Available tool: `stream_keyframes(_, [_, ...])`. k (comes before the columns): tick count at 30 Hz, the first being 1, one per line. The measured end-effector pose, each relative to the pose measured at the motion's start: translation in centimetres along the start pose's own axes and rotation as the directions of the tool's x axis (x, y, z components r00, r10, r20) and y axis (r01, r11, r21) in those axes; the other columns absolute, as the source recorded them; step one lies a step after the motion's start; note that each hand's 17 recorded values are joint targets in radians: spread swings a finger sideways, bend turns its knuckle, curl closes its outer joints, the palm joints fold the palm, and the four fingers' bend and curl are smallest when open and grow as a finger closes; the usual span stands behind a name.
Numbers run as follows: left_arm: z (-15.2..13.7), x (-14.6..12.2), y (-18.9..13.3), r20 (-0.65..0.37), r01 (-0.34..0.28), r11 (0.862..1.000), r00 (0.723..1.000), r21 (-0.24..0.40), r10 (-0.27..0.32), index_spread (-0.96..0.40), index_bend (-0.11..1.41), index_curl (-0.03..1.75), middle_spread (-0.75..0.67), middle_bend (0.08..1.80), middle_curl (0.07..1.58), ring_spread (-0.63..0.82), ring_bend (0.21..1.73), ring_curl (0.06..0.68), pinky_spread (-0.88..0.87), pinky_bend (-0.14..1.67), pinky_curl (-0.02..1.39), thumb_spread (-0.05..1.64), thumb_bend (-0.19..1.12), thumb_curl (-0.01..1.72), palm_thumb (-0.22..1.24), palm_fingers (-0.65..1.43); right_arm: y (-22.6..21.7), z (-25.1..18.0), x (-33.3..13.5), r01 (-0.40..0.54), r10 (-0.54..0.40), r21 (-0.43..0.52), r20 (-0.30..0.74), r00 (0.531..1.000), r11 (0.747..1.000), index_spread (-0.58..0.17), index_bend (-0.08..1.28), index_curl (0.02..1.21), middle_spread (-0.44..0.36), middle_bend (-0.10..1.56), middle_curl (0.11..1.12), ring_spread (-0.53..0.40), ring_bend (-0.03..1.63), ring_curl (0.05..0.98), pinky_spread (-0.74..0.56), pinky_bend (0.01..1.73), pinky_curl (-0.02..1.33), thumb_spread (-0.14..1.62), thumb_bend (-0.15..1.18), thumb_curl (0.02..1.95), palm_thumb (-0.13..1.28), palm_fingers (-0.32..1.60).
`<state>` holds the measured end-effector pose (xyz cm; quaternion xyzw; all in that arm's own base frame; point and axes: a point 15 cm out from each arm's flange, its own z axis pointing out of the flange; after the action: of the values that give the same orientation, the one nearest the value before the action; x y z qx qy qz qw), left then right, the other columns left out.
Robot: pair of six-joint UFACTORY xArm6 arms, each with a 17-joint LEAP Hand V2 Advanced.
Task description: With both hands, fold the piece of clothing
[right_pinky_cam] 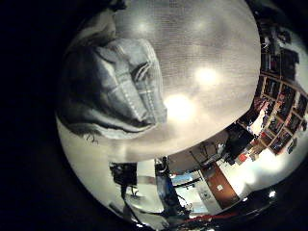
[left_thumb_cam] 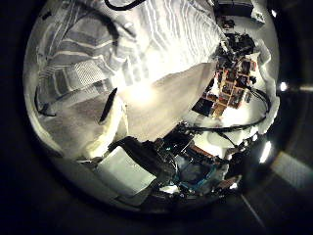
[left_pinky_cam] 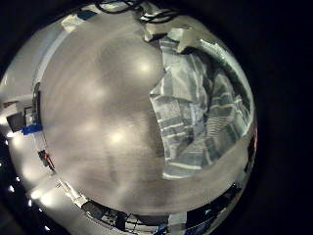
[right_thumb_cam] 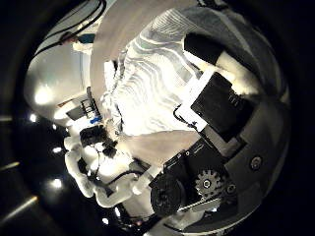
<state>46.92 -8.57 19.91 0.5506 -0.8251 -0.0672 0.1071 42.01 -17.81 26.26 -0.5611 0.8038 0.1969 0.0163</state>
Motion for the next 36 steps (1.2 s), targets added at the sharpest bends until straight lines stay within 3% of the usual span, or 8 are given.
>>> stream_keyframes(10, [0.3, -2.7, 0.4, -0.016, 0.035, 0.999, 0.999, 0.012, -0.034, 0.06, 0.17, 0.36, 0.3, 0.19, 0.32, 0.47, 0.56, 0.224, 0.53, 0.3, 0.33, 1.17, -0.02, 0.35, 0.54, 0.1, 2.1, -1.5, -13.0, 0.184, -0.182, 0.042, -0.047, 0.982, 0.982, -0.32, 0.95, 0.89, -0.134, 1.35, 0.65, -0.178, 1.46, 0.569, -0.21, 1.32, 0.63, 1.05, -0.02, 0.78, 1.04, 1.18])
stream_keyframes(20, [-3.9, -6.1, 3.6, -0.038, 0.074, 0.995, 0.997, 0.073, -0.071, 0.06, 0.17, 0.35, 0.29, 0.19, 0.32, 0.46, 0.57, 0.223, 0.53, 0.3, 0.33, 1.18, -0.02, 0.35, 0.55, 0.1, 6.0, -0.5, -31.2, 0.418, -0.412, 0.063, -0.092, 0.907, 0.906, -0.318, 0.95, 0.9, -0.141, 1.35, 0.64, -0.18, 1.46, 0.566, -0.22, 1.29, 0.65, 1.03, -0.01, 0.8, 1.03, 1.19])
stream_keyframes(29, [-8.9, -12.6, 11.0, -0.066, 0.185, 0.969, 0.982, 0.162, -0.177, 0.06, 0.17, 0.35, 0.29, 0.19, 0.32, 0.46, 0.58, 0.224, 0.53, 0.3, 0.33, 1.18, -0.02, 0.35, 0.55, 0.11, 7.0, 7.9, -42.2, 0.548, -0.539, 0.054, -0.116, 0.834, 0.835, -0.316, 0.94, 0.91, -0.141, 1.35, 0.63, -0.178, 1.47, 0.563, -0.23, 1.27, 0.67, 1.01, -0.02, 0.8, 1.02, 1.19])
stream_keyframes(36, [-9.3, -16.0, 15.9, -0.09, 0.264, 0.95, 0.963, 0.167, -0.252, 0.06, 0.17, 0.35, 0.29, 0.19, 0.33, 0.46, 0.57, 0.223, 0.52, 0.3, 0.33, 1.18, -0.02, 0.35, 0.56, 0.11, 5.7, 12.5, -46.2, 0.592, -0.583, 0.094, -0.113, 0.805, 0.8, -0.318, 0.93, 0.9, -0.142, 1.34, 0.63, -0.182, 1.46, 0.558, -0.25, 1.26, 0.67, 1.01, -0.05, 0.75, 0.88, 1.17])
